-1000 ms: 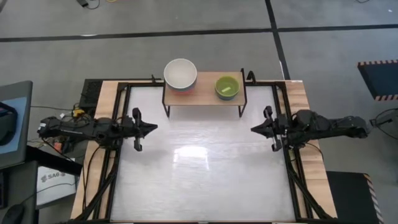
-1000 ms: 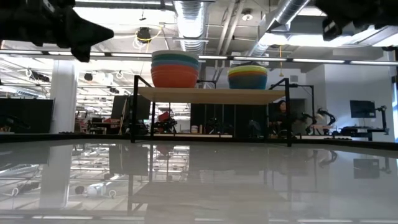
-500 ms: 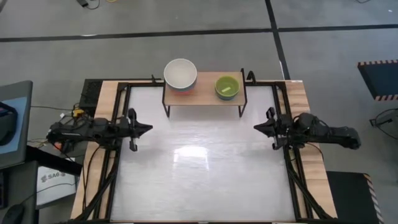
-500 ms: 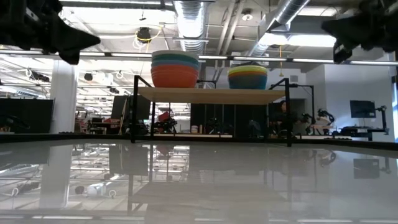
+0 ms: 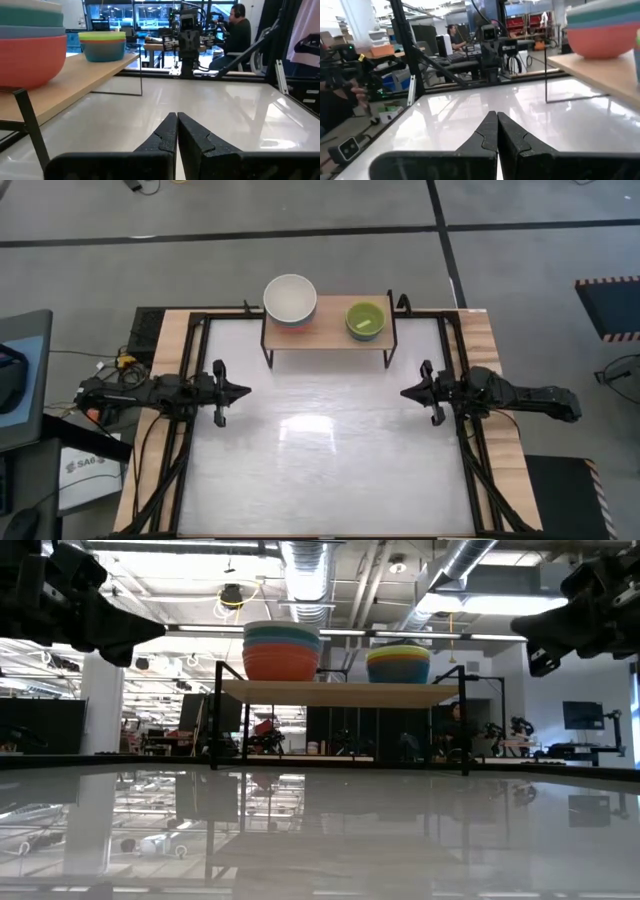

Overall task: Place and stack bowls onto a shelf
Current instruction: Return to Home Position

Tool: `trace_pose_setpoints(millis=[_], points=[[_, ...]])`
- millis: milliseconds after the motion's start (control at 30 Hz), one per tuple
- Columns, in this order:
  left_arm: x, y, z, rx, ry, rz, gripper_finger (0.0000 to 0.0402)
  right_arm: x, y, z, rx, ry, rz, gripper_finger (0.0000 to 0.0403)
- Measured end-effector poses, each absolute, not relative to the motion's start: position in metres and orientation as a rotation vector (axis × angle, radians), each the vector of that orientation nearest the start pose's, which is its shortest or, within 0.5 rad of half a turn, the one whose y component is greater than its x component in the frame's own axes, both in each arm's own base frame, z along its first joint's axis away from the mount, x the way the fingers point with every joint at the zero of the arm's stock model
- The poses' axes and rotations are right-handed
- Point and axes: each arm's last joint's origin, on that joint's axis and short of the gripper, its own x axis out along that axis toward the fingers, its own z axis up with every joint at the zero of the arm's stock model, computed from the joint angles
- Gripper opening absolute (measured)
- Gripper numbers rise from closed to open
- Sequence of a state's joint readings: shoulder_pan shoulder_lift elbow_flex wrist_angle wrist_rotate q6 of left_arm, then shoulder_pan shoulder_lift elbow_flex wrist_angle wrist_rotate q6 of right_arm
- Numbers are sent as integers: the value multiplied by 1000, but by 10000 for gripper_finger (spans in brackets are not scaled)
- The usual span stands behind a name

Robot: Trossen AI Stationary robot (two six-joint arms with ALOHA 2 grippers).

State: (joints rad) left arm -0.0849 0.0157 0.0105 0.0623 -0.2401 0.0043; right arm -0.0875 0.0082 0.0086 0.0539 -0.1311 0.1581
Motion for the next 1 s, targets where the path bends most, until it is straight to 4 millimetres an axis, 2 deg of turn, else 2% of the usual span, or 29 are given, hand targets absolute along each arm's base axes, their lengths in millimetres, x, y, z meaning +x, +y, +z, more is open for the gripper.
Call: trace_pose_setpoints(millis=[200,433,1000], points=[[98,-2,171,-25,-55,146,0,97,-5,172,149,-67,29,24],[98,-1,171,0,-53,155,0,98,-6,169,154,-34,-4,54],[98,-1,171,-20,-57,150,0,98,-6,168,155,-33,-4,59]])
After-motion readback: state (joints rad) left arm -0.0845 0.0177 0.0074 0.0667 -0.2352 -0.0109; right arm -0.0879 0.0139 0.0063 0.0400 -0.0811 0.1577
